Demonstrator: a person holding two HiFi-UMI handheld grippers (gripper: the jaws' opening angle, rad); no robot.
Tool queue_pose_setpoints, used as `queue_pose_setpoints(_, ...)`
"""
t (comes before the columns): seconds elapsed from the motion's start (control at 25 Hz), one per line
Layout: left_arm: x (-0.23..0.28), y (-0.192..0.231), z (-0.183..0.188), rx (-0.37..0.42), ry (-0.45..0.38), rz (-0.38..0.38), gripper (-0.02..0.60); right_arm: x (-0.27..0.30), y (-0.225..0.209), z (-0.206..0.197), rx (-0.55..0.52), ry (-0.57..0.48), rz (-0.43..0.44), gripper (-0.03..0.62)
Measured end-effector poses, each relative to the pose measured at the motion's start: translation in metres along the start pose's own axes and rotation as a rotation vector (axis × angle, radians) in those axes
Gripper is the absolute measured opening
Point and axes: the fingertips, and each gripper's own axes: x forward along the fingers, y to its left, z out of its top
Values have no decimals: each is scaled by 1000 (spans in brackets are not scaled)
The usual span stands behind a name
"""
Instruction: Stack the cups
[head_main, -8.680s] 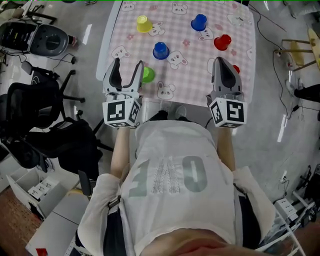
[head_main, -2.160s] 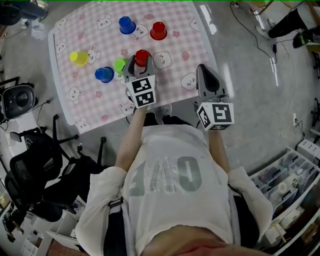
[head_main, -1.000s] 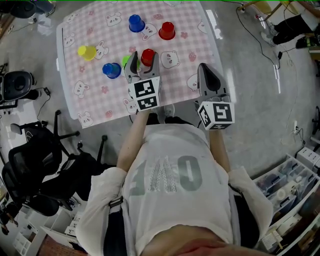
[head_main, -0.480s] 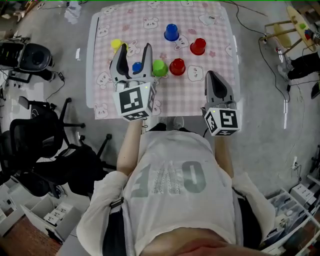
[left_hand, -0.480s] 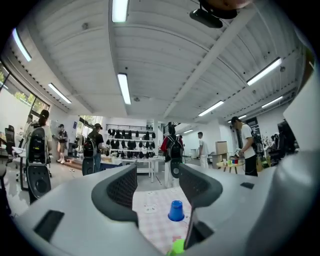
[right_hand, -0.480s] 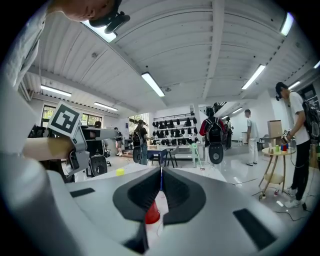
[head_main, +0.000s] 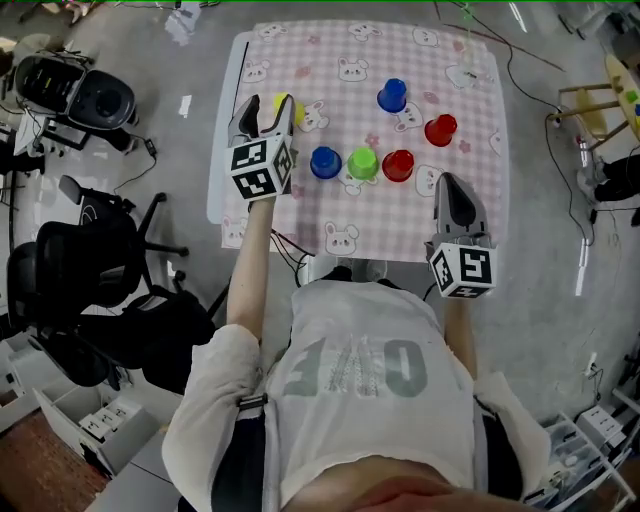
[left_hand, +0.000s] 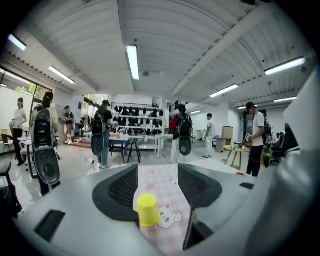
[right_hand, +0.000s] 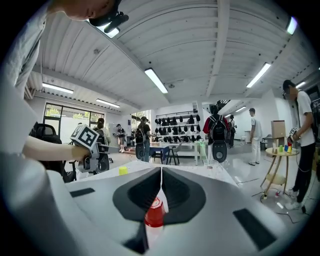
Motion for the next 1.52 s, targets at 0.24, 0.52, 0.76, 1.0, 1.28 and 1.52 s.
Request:
queue_pose_setpoints(0.24, 56, 20, -58, 4, 156, -85, 245, 10, -5, -2, -10, 51, -50, 29)
queue_pose_setpoints(0.52, 80, 27, -93, -17, 208, -117, 245, 25, 9, -9, -7, 62, -73, 29)
queue_pose_setpoints(0.76, 88, 23, -93, -5, 200, -101, 245, 32, 18, -14, -6, 78, -48, 29)
queue_pose_setpoints(1.0, 89, 26, -106, 26, 244, -72, 244, 34, 12, -11, -21, 89, -29, 29)
queue_pose_setpoints(1.28, 71, 12, -64, 63, 167, -99, 227, 33, 6, -5, -30, 74, 0, 29)
queue_pose_setpoints(1.52, 14, -60, -8, 93, 92, -255, 226, 28, 8, -1, -20, 47, 36, 29)
